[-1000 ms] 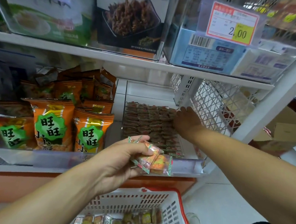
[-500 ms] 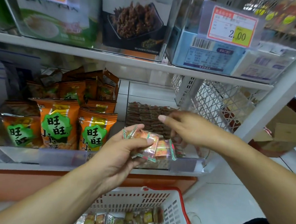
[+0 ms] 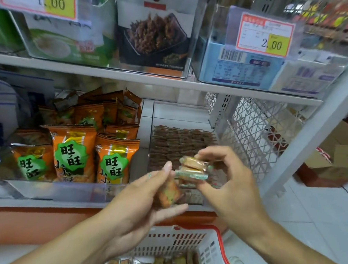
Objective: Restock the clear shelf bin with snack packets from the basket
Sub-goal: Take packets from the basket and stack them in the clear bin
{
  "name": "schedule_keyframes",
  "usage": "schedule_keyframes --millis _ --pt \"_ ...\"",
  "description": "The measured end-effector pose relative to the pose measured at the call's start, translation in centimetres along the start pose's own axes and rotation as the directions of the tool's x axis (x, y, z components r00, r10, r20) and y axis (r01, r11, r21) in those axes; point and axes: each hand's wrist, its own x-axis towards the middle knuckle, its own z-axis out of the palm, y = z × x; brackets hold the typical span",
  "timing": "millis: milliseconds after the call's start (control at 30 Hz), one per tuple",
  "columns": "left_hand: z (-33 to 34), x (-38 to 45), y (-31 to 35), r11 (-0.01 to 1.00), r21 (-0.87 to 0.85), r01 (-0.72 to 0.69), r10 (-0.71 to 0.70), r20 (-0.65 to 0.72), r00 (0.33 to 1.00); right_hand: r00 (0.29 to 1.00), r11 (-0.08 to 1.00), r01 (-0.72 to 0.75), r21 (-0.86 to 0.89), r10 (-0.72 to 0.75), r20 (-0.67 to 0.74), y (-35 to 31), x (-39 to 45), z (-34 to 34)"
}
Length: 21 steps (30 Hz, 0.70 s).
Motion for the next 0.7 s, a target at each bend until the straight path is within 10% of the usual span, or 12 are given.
schedule_keyframes --millis 300,500,700 --pt "-0.3 -0.4 1.0 0.978 -0.208 -0.017 0.054 0.172 0.984 0.948 0.963 0.269 0.001 -0.265 0.179 -0.1 -0.9 0.3" --pt "-0.4 -0.2 0.9 0.985 -0.156 -0.077 0.103 0.166 0.981 0.987 0.832 -0.163 0.531 0.141 0.082 -0.5 -0.7 1.0" --pt "-0.8 0.2 0.6 0.988 -0.137 -0.077 0.096 0.141 0.985 0.866 0.661 -0.499 0.561 0.39 0.312 -0.4 -0.6 0.4"
